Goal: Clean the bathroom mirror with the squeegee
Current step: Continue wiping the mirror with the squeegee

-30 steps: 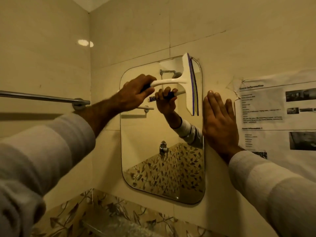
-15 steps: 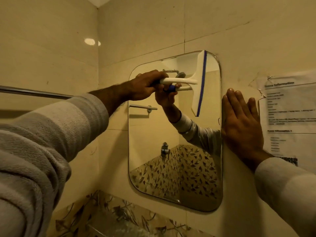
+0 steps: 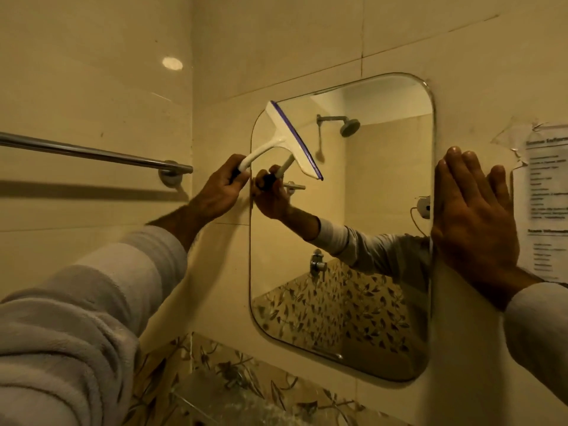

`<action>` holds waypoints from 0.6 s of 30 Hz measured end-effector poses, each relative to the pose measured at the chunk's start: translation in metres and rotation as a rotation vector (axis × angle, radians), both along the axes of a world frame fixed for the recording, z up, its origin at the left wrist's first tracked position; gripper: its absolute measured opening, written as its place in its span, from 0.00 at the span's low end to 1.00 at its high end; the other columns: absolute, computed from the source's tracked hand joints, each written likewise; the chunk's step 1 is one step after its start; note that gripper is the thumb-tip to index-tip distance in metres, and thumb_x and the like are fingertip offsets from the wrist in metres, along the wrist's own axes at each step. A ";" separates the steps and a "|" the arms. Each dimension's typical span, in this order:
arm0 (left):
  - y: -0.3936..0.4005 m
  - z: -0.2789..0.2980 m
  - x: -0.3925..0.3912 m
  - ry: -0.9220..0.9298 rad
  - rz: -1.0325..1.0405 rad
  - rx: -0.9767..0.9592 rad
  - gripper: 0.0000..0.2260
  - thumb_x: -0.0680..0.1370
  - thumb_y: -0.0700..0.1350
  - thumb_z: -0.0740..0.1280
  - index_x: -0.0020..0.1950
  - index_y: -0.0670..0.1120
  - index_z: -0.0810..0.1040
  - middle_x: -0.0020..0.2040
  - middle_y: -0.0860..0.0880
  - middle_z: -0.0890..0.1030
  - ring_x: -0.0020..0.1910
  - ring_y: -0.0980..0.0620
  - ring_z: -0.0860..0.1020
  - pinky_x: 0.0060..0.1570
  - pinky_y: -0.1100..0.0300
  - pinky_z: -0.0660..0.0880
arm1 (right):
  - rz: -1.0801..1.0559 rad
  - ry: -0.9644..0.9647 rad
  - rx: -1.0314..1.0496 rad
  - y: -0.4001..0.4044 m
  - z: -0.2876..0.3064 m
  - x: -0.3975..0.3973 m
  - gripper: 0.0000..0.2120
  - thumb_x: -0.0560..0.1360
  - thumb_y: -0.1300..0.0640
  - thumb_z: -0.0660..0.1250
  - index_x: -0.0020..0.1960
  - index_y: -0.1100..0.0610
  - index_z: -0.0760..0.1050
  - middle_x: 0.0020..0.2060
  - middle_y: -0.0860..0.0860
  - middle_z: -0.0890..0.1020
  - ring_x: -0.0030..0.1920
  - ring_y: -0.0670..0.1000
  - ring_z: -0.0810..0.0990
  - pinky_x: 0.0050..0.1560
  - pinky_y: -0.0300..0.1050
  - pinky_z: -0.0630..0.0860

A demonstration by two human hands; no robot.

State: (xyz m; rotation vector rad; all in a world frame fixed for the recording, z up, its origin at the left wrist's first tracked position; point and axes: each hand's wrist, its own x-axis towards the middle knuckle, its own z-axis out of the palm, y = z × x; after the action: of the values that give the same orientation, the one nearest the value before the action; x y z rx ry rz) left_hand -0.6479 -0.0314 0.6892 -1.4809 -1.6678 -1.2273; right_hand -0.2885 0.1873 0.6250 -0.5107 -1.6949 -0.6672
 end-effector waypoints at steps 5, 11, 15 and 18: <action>0.017 -0.045 0.025 -0.358 0.008 0.188 0.02 0.84 0.48 0.58 0.54 0.56 0.68 0.42 0.53 0.74 0.36 0.56 0.76 0.30 0.68 0.72 | -0.010 -0.021 -0.022 0.000 0.001 0.001 0.36 0.73 0.56 0.58 0.79 0.63 0.53 0.79 0.59 0.53 0.80 0.58 0.48 0.79 0.58 0.42; 0.050 -0.087 0.096 -0.806 -0.169 0.367 0.11 0.82 0.50 0.62 0.63 0.50 0.70 0.44 0.45 0.80 0.31 0.53 0.81 0.27 0.60 0.79 | -0.006 -0.028 -0.026 -0.002 0.001 0.003 0.36 0.74 0.56 0.58 0.79 0.62 0.53 0.79 0.59 0.54 0.80 0.59 0.49 0.79 0.59 0.43; 0.074 -0.094 0.152 -0.984 -0.236 0.372 0.14 0.80 0.53 0.61 0.63 0.49 0.66 0.52 0.42 0.81 0.44 0.42 0.85 0.44 0.44 0.83 | -0.010 -0.028 -0.038 -0.004 0.002 0.004 0.37 0.74 0.62 0.66 0.79 0.63 0.53 0.79 0.60 0.54 0.80 0.59 0.49 0.79 0.59 0.43; 0.088 -0.092 0.194 -1.105 -0.293 0.368 0.17 0.80 0.52 0.62 0.65 0.47 0.65 0.57 0.40 0.80 0.49 0.38 0.83 0.49 0.41 0.82 | 0.002 -0.039 -0.045 -0.007 0.002 0.006 0.37 0.74 0.63 0.66 0.79 0.63 0.54 0.79 0.60 0.54 0.80 0.59 0.49 0.79 0.60 0.44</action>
State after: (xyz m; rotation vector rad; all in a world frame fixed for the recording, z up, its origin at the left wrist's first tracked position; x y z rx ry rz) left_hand -0.4535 0.0565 0.5976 -0.8272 -1.6652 -2.6568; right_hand -0.2821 0.1798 0.6269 -0.5310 -1.7502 -0.6428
